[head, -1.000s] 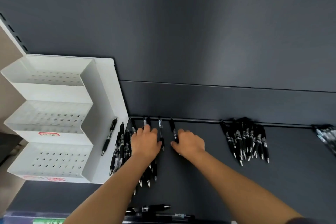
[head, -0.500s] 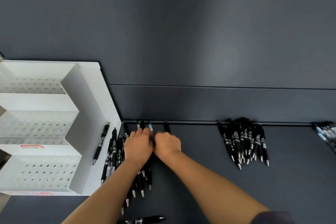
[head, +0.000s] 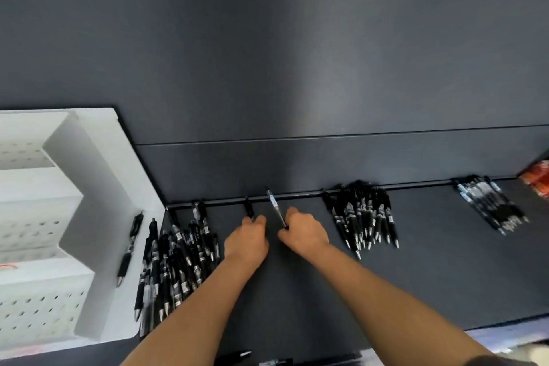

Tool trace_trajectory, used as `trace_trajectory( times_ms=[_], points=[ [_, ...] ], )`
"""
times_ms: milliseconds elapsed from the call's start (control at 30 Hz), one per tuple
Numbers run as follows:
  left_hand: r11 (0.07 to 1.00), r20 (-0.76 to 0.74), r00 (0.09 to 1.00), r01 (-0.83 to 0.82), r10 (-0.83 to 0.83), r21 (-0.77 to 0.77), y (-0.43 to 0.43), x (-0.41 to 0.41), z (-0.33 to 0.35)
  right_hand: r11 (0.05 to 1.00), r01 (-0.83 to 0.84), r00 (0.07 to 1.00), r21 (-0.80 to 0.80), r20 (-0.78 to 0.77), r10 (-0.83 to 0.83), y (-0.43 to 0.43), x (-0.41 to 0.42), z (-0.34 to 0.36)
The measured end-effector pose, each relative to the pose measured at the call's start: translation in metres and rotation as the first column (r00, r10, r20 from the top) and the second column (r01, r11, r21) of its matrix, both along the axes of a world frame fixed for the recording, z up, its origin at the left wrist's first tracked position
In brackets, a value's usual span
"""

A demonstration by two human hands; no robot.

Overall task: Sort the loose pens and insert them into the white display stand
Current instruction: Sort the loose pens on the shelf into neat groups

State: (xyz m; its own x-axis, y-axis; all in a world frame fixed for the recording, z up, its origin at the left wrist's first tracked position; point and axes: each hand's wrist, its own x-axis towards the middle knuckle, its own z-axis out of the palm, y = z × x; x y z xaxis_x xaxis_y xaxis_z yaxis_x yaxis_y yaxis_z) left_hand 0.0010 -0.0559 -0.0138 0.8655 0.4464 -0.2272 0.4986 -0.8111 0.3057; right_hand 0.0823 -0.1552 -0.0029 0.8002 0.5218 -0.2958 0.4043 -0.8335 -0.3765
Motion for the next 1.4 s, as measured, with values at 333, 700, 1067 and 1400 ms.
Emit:
trace_trajectory(
  times_ms=[333,700,1067,1400],
  points=[
    [0.977,0.270,0.963,0.076,-0.020,-0.197,-0.054,0.034,0.018,0.978,0.113,0.987,0.173,0.098,-0.131,-0.056,0.022,0.017],
    [0.978,0.217,0.976,0.073,-0.029,-0.197,-0.158,0.121,0.025,0.951,0.224,0.971,0.216,0.038,-0.237,-0.170,0.097,0.028],
    [0.981,0.188,0.976,0.072,-0.106,0.179,-0.247,0.181,0.028,0.983,0.118,0.987,0.142,0.089,-0.131,-0.274,0.169,0.022],
    [0.960,0.198,0.941,0.259,-0.275,0.104,-0.332,0.239,0.027,0.950,0.312,0.859,0.023,0.420,-0.293,-0.378,0.238,0.014]
  ],
)
